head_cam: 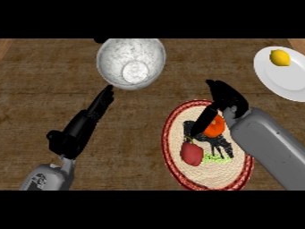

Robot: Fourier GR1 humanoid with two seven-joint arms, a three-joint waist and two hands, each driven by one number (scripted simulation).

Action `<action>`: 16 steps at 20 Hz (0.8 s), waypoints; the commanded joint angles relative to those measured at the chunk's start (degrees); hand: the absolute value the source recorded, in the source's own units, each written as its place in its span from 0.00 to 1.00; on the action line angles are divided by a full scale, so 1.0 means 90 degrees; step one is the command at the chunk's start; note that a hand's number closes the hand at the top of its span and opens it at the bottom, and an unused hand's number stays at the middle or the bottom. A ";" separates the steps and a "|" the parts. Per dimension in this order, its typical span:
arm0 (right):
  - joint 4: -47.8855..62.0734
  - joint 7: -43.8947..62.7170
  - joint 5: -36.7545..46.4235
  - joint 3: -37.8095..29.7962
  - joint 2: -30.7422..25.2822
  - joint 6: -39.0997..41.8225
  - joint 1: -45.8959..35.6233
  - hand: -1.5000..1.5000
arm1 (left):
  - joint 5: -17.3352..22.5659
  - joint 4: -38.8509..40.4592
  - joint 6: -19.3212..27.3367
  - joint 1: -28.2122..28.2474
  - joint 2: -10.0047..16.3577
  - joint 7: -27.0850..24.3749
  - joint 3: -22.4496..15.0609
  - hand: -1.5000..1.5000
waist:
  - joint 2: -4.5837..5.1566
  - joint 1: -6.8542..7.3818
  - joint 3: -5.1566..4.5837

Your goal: Pick the squash from the placemat and place it in the bowl

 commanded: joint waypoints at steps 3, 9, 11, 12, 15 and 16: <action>-0.0172 0.1012 0.0641 0.0062 0.0061 -0.0067 0.0181 0.00 | -0.0034 0.0039 -0.0086 -0.0091 -0.0038 0.0036 0.0145 0.50 | -0.0007 -0.0035 0.0004; -0.0158 0.1211 0.1394 0.0336 0.0060 -0.0093 0.0394 0.00 | -0.0022 0.0055 -0.0338 0.0288 0.0097 -0.0210 0.0152 0.50 | -0.0012 -0.0030 0.0000; -0.0067 0.1127 0.1618 0.0276 0.0219 -0.0279 0.0475 0.00 | -0.0103 0.0122 -0.0128 -0.0155 -0.0030 0.0095 0.0279 0.50 | -0.0003 -0.0050 0.0003; -0.0001 0.1233 0.1544 0.0279 0.0328 -0.0150 0.0549 0.00 | -0.0001 -0.0210 -0.0104 -0.0095 -0.0122 0.0373 0.0189 0.50 | -0.0010 -0.0027 0.0004; -0.0084 0.1055 0.1818 0.0241 0.0263 -0.0306 0.1006 0.00 | -0.0144 -0.0467 -0.0080 0.0429 -0.0080 0.0259 0.0058 0.50 | -0.0018 -0.0030 0.0005; -0.0259 0.1188 0.1684 0.0114 0.0272 -0.0114 0.1022 0.00 | -0.0083 -0.0486 -0.0235 0.0484 0.0052 0.0016 0.0189 0.50 | -0.0018 -0.0033 0.0003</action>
